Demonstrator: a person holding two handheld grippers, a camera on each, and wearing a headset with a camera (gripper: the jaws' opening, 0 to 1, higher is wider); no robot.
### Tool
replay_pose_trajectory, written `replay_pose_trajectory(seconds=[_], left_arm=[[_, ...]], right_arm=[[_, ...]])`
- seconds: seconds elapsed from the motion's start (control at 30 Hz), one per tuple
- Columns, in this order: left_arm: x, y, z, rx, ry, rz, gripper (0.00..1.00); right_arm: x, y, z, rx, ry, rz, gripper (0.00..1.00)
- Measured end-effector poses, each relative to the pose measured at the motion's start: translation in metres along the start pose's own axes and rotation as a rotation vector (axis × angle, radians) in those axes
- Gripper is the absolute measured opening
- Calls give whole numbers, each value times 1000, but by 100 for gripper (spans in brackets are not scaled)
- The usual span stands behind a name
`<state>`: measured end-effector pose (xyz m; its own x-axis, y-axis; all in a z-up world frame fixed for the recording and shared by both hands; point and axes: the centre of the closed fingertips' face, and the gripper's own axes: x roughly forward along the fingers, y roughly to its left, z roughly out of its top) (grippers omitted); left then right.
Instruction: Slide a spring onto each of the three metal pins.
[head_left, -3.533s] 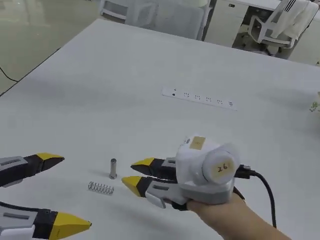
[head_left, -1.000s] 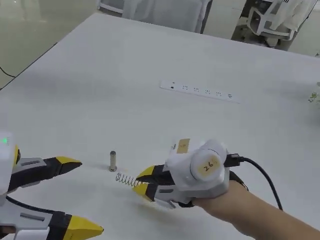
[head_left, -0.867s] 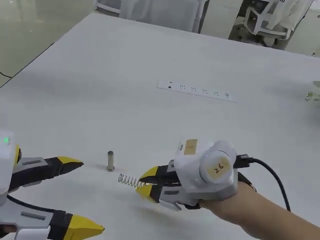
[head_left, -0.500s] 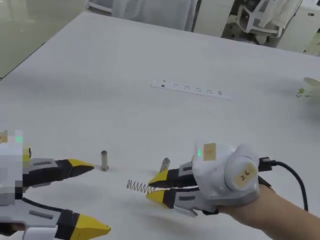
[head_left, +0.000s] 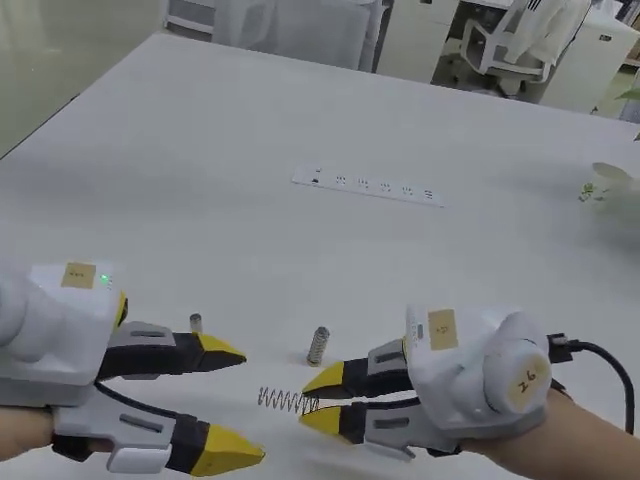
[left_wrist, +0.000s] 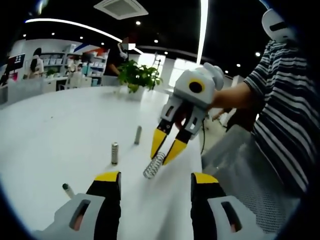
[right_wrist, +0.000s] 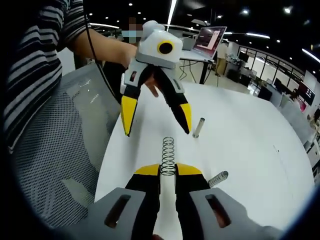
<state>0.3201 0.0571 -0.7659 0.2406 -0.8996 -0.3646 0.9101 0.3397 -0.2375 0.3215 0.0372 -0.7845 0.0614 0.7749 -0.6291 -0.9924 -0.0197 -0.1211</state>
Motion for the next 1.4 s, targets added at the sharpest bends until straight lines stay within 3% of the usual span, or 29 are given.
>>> replay_pose_trajectory(seconds=[0.27, 0.5, 0.63, 0.73, 1.07, 1.4], left_arm=[[13, -2, 10, 18, 0, -44, 32], [21, -9, 11, 28, 9, -86, 20], [23, -9, 10, 44, 11, -86, 15], [23, -12, 11, 50, 6, -96, 6], [20, -17, 15, 93, -26, -125, 3], [23, -19, 13, 87, -35, -172, 2]], right_arm=[[-8, 2, 6, -1, -26, 12, 7], [-11, 8, 11, -6, -45, 26, 7], [-12, 7, 12, -6, -47, 24, 7], [-13, 8, 12, -6, -48, 24, 7], [-15, 8, 14, 0, -59, 26, 7], [-15, 10, 9, 31, -57, 25, 8]])
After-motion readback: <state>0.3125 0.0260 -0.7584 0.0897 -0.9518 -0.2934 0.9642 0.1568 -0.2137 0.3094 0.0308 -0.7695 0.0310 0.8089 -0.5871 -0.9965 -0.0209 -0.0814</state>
